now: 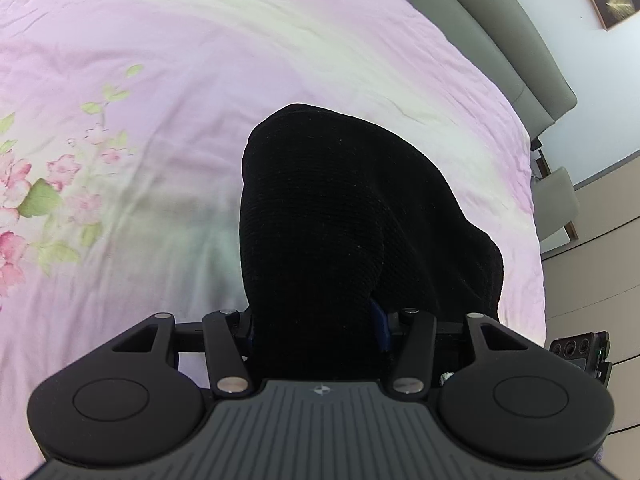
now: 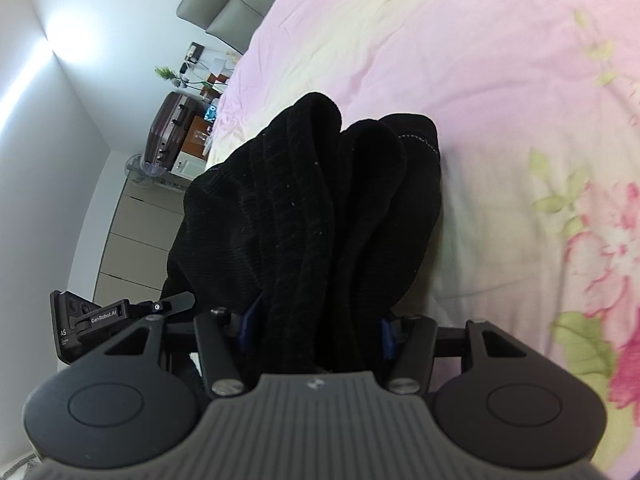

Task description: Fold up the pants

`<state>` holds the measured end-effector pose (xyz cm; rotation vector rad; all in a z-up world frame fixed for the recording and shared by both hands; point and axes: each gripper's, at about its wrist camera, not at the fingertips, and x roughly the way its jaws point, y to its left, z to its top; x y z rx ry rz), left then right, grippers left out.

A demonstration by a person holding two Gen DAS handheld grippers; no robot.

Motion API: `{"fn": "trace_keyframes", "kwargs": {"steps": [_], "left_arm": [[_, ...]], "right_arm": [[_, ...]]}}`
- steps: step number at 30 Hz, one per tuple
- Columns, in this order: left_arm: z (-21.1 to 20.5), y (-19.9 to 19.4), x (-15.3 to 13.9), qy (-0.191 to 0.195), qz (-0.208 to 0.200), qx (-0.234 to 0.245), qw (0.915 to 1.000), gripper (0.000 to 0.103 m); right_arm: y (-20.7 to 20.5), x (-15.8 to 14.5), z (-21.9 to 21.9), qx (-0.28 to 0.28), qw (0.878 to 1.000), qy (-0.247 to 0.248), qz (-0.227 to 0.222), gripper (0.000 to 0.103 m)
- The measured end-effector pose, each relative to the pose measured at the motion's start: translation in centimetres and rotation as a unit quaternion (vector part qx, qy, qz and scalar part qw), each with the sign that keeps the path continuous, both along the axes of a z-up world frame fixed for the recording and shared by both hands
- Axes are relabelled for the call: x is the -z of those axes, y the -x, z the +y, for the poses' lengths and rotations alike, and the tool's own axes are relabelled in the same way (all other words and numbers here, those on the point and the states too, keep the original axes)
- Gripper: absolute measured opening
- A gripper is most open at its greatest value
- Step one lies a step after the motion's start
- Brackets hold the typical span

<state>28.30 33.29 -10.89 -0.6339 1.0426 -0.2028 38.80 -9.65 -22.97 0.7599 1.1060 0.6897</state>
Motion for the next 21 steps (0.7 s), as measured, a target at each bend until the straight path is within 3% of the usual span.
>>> {"fn": "trace_keyframes", "kwargs": {"steps": [5,9,14,17,19,21], "left_arm": [[2.0,-0.6,3.9,0.008,0.023,0.002,0.9997,0.058],[2.0,-0.2,4.5,-0.003,0.028,0.002,0.9996,0.066],[1.0,2.1,0.2,-0.108,0.005,-0.016,0.9941,0.068],[0.1,4.9,-4.1,-0.145,-0.041,-0.038,0.9879,0.071],[-1.5,7.2,-6.9,-0.181,-0.069,-0.041,0.9802,0.071],[-3.6,9.9,-9.6,-0.235,-0.102,-0.042,0.9657,0.071]], "right_arm": [[0.7,1.9,1.9,-0.005,0.999,0.035,0.002,0.053],[0.3,2.2,1.9,-0.015,0.997,0.073,0.010,0.064],[0.8,-1.0,2.0,-0.013,0.987,0.161,-0.025,0.072],[3.6,-4.4,1.6,-0.011,0.973,0.207,-0.097,0.074],[5.5,-6.8,1.7,-0.013,0.960,0.240,-0.146,0.078],[7.9,-9.3,2.0,-0.015,0.940,0.272,-0.203,0.078]]}}
